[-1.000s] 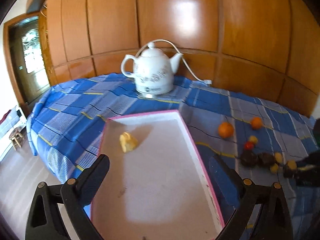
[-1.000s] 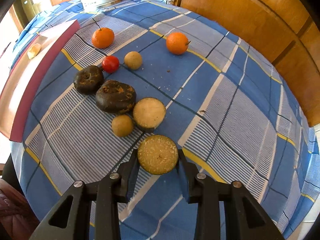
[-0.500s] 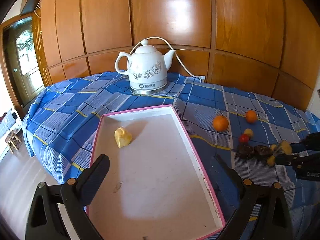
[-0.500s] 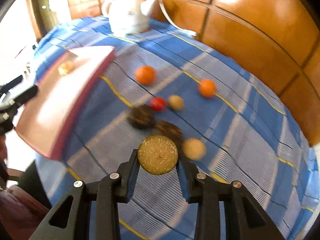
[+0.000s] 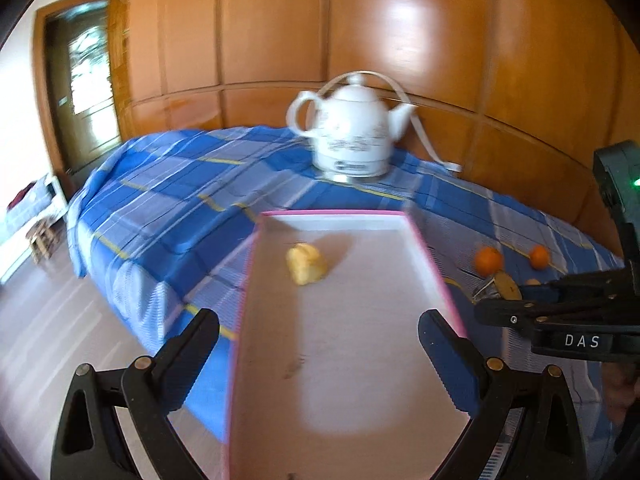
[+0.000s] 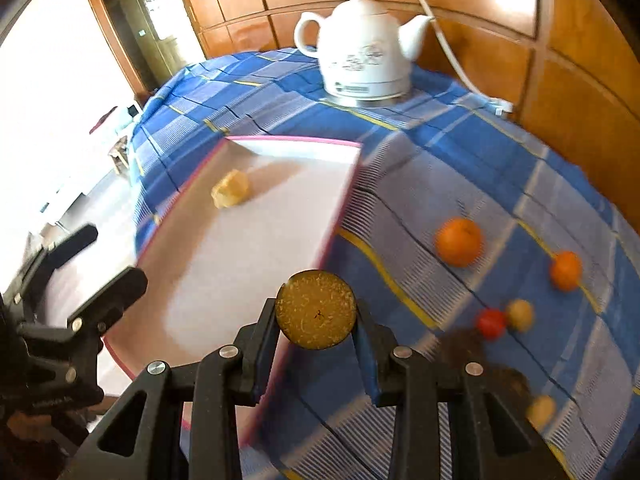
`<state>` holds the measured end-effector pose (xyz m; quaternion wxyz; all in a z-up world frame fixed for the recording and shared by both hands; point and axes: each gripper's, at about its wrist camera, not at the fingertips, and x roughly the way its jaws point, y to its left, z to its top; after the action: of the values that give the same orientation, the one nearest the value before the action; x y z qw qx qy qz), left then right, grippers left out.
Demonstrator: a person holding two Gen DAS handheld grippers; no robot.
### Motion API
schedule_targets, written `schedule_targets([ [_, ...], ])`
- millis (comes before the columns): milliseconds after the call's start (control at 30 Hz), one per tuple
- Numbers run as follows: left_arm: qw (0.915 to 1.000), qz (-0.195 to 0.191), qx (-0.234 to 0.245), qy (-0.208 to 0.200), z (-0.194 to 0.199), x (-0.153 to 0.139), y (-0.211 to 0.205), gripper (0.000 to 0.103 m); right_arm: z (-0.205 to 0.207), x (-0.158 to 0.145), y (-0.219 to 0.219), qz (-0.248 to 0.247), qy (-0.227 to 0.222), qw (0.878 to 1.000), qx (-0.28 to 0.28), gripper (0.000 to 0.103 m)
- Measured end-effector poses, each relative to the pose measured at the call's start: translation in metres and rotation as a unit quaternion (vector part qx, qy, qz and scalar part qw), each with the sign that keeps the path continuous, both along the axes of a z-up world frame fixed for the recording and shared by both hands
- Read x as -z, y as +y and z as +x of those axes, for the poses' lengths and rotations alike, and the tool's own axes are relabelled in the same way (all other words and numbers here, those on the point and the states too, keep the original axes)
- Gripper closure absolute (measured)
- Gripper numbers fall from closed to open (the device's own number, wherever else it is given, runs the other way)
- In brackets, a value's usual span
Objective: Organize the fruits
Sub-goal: 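Lower the slice into the tray and open the right gripper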
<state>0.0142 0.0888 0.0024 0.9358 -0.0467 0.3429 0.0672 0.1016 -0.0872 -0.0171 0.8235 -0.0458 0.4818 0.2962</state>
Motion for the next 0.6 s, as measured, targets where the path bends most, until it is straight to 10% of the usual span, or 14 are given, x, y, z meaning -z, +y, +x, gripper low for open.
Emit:
schedule_targets([
  [600,0.9977,-0.016,-0.062,0.021,0.0,0.018,0.046,0.007,0.02,0.027,0.081,-0.011,0.011,0.999,-0.029,0.055],
])
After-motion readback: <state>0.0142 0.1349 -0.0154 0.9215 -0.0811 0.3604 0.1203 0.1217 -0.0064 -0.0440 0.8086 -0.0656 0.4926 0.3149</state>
